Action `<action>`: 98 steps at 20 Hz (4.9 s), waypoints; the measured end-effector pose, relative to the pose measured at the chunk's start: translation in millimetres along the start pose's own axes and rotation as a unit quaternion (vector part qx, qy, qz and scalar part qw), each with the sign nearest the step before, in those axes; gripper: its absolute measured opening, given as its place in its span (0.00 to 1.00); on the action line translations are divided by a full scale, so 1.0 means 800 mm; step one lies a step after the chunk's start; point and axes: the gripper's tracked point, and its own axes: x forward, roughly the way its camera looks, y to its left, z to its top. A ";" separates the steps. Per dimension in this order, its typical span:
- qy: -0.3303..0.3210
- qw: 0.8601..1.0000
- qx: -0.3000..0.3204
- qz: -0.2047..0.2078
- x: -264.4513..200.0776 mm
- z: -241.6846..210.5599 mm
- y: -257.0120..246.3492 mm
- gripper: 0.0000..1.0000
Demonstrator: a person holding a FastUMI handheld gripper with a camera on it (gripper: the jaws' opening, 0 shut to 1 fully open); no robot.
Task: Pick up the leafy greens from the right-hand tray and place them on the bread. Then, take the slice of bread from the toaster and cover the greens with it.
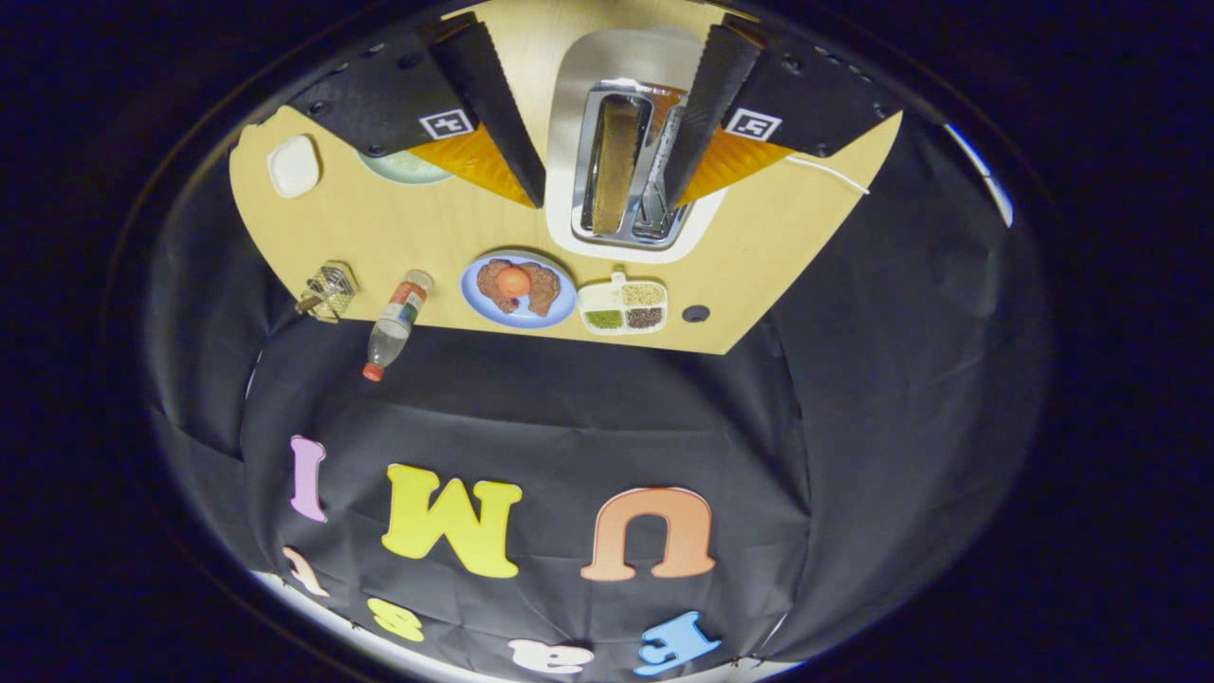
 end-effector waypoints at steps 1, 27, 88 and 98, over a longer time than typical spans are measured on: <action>0.008 1.000 0.004 -0.007 0.007 -0.002 0.001 0.74; -0.053 0.996 0.021 0.063 -0.108 0.077 -0.055 0.12; 0.064 0.996 0.064 -0.012 -0.019 -0.086 -0.355 0.91; -0.149 0.986 0.040 -0.055 -0.239 0.090 -0.398 0.96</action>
